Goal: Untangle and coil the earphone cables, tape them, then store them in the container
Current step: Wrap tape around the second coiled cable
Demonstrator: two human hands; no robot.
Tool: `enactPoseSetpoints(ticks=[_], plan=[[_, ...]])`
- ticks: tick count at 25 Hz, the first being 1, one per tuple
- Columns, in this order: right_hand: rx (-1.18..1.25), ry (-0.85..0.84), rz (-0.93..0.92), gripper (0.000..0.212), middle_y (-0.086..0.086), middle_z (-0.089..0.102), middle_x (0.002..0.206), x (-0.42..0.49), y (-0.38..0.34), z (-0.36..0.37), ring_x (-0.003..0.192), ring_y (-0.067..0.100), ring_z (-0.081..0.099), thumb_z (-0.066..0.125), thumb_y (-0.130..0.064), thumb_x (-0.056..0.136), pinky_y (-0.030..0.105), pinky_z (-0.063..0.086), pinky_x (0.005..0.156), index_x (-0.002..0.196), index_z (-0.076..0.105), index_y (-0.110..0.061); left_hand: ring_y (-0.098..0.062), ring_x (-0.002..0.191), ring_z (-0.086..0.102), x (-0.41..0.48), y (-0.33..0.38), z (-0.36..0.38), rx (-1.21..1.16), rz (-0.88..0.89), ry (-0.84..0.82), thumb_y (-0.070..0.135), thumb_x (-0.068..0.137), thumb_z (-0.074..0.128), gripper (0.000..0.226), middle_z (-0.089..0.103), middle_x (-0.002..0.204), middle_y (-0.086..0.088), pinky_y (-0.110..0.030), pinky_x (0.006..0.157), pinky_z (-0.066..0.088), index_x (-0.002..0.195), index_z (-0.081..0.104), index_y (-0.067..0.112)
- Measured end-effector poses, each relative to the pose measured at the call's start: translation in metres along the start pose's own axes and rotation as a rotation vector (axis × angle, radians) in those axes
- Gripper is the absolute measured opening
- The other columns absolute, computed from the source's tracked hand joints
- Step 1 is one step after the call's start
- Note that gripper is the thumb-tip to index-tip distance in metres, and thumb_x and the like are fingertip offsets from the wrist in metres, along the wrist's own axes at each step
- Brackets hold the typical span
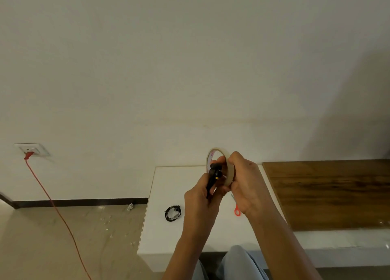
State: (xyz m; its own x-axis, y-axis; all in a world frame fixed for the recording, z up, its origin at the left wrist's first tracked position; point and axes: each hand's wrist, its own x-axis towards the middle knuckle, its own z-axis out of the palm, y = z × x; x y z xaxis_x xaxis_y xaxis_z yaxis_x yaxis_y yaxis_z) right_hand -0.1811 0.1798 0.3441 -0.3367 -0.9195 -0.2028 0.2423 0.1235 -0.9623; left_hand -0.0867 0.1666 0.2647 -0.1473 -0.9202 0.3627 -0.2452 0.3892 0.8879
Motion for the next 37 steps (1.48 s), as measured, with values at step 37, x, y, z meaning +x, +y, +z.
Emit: enactPoseSetpoints(ticks=[37], plan=[[0.098,-0.142,-0.089,0.026,0.019,0.073,0.091,-0.001,0.009,0.008,0.075,0.029,0.070,0.039,-0.012,0.100,0.032,0.053,0.053,0.087,0.061,-0.005,-0.009,0.050,0.036,-0.003,-0.006,0.003,-0.110,-0.091,0.148,0.018,0.082,0.071,0.028,0.047,0.056,-0.010,-0.017,0.047,0.033,0.069,0.046,0.015]])
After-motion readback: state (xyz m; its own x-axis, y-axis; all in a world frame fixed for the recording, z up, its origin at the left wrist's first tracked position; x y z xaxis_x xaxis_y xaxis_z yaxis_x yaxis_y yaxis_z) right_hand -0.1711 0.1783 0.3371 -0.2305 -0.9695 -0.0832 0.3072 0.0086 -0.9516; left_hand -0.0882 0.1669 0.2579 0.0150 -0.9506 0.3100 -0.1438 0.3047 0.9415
